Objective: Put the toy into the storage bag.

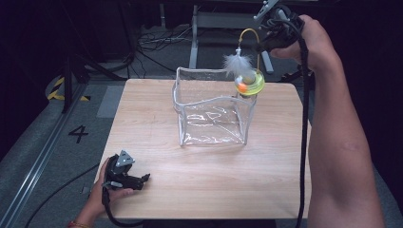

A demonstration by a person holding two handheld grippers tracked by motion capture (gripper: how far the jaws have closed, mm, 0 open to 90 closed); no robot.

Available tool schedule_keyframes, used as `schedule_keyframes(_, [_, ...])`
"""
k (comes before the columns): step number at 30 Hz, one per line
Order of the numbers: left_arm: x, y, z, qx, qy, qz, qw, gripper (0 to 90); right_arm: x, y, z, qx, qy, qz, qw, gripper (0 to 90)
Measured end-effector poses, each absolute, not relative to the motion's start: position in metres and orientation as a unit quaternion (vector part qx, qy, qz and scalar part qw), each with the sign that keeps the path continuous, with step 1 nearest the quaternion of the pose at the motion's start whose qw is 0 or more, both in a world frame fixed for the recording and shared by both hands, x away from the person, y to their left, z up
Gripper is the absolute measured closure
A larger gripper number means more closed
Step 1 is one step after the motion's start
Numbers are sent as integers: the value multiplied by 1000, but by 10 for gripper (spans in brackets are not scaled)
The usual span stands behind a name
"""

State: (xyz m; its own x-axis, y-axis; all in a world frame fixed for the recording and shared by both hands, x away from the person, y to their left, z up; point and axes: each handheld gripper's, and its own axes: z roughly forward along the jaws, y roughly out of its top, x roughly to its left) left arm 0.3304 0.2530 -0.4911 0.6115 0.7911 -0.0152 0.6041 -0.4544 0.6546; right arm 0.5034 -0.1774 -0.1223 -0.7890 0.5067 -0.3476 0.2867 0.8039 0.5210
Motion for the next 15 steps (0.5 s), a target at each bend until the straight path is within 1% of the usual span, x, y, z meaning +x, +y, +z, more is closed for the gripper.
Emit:
schedule_keyframes(10, [330, 253, -491, 839, 416, 149, 317, 17, 510, -156, -132, 206, 922, 227, 236, 884])
schedule_keyframes(15, [330, 253, -491, 839, 416, 149, 318, 17, 514, -148, -146, 201, 924, 223, 236, 884])
